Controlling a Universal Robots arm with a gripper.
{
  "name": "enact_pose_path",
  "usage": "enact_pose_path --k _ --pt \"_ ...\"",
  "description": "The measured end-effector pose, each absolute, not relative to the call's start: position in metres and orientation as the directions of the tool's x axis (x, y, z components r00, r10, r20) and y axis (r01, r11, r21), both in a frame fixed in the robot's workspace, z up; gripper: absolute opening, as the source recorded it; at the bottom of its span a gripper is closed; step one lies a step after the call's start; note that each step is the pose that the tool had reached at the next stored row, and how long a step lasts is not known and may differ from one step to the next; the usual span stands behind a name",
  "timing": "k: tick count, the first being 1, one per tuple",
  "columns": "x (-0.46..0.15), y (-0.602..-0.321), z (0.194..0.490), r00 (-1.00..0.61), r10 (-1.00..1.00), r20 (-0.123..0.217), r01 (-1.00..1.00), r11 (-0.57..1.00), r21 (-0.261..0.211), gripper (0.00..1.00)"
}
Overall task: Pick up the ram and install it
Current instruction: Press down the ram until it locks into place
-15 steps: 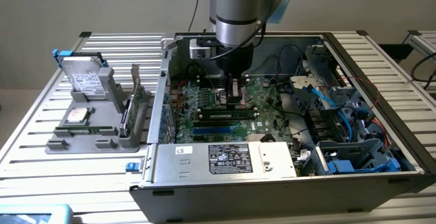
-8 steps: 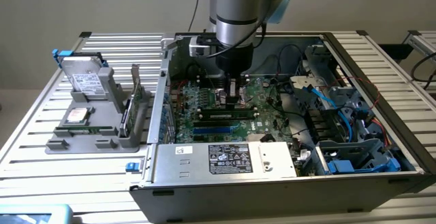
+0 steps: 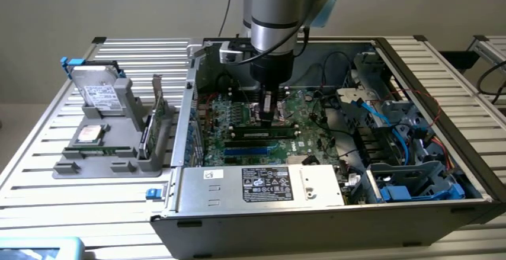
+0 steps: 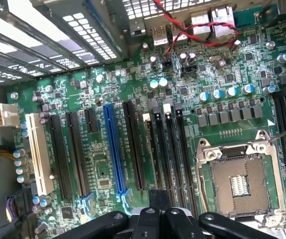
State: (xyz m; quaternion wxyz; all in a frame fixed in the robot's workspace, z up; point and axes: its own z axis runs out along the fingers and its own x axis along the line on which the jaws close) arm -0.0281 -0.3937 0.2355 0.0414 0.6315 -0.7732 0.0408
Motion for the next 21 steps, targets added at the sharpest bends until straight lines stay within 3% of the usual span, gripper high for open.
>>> enact_pose_path --k 4,21 --pt "-0.0281 -0.3938 0.2355 -0.221 -0.965 0.140 -0.975 0.221 -0.016 0.11" --pt "-0.0281 -0.3937 0.2355 -0.385 -0.913 0.131 -0.922 0.385 -0.026 0.11"
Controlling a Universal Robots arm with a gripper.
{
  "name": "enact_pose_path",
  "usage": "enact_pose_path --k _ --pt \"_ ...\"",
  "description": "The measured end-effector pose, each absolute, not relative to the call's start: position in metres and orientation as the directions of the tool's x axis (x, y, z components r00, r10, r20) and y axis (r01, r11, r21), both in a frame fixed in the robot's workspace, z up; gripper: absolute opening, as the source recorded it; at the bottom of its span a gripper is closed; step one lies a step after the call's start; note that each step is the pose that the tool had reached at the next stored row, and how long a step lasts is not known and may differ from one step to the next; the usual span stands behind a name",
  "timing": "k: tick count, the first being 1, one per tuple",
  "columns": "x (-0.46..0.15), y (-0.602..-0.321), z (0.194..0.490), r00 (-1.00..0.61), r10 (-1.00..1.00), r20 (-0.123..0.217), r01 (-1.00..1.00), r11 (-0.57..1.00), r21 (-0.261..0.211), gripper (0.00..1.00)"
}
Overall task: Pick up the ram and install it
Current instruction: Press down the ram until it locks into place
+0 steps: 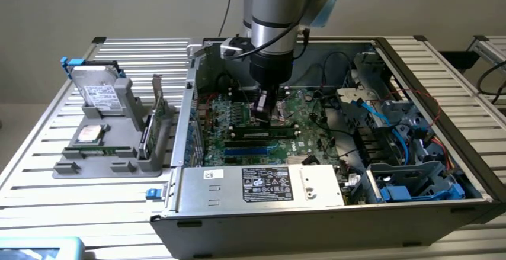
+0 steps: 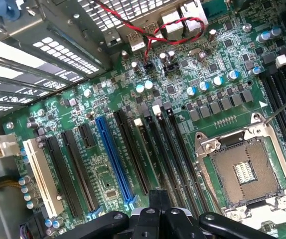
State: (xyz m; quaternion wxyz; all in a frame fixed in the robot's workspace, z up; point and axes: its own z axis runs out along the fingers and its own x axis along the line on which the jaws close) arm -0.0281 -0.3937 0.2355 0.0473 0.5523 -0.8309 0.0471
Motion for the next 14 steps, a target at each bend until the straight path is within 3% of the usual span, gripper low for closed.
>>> enact_pose_path --k 14 --pt "-0.0281 -0.3937 0.2354 -0.513 -0.852 0.102 -0.858 0.512 -0.037 0.11"
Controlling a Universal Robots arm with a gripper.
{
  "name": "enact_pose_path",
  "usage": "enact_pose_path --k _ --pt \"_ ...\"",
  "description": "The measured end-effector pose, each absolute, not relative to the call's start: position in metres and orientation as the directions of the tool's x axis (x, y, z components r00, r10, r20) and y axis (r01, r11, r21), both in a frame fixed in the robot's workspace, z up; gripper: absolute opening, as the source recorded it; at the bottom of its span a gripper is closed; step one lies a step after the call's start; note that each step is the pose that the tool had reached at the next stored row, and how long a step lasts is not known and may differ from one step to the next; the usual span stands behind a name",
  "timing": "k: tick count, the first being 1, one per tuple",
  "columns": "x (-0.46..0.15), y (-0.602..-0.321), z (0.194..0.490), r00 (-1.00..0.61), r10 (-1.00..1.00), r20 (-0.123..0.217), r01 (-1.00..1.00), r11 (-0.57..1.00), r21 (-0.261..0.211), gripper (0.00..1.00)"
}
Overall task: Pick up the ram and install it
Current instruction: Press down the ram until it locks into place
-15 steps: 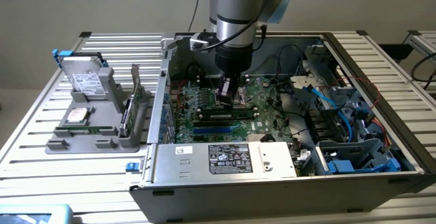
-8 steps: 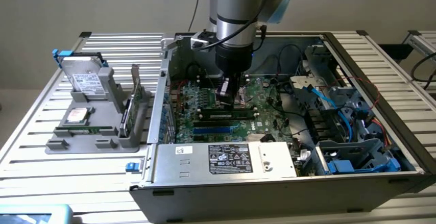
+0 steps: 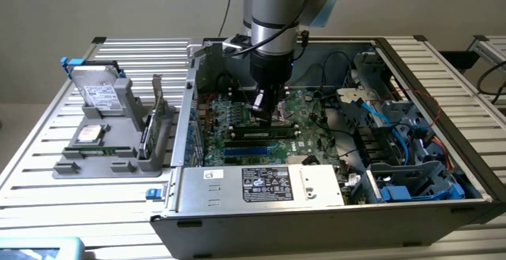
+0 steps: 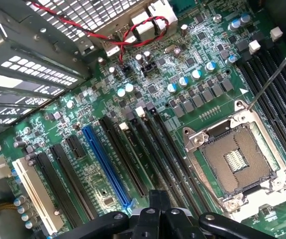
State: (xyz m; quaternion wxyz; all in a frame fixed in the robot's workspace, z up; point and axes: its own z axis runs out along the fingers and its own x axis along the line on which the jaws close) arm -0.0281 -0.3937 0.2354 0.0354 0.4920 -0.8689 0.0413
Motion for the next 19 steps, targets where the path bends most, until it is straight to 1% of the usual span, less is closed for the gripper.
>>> enact_pose_path --k 9,19 --pt "-0.0280 -0.3937 0.2353 -0.591 -0.802 0.085 -0.806 0.590 -0.042 0.11" --pt "-0.0281 -0.3937 0.2354 -0.675 -0.734 0.076 -0.737 0.673 -0.051 0.11"
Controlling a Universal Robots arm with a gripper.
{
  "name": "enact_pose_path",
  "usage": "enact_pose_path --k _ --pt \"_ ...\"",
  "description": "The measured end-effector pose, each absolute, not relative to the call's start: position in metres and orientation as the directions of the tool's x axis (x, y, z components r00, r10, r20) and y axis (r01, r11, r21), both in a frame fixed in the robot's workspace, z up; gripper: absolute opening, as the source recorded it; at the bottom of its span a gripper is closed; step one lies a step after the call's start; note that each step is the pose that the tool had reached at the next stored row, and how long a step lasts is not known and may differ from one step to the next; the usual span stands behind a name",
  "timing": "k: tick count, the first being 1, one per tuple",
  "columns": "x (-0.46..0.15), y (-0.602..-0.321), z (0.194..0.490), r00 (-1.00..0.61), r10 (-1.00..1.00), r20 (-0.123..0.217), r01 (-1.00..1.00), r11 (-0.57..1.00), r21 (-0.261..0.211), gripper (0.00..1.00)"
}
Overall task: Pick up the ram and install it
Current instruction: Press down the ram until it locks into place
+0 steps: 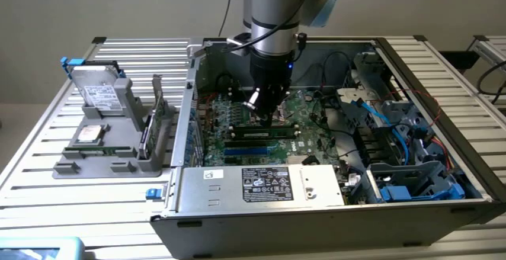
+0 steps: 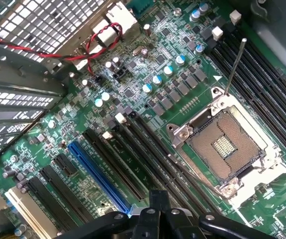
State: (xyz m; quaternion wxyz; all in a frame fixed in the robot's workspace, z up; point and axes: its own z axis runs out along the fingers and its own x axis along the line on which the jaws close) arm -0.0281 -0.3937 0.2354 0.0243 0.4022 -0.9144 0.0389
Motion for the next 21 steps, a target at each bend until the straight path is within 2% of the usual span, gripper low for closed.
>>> enact_pose_path --k 21 --pt "-0.0281 -0.3937 0.2354 -0.834 -0.548 0.066 -0.551 0.832 -0.060 0.11"
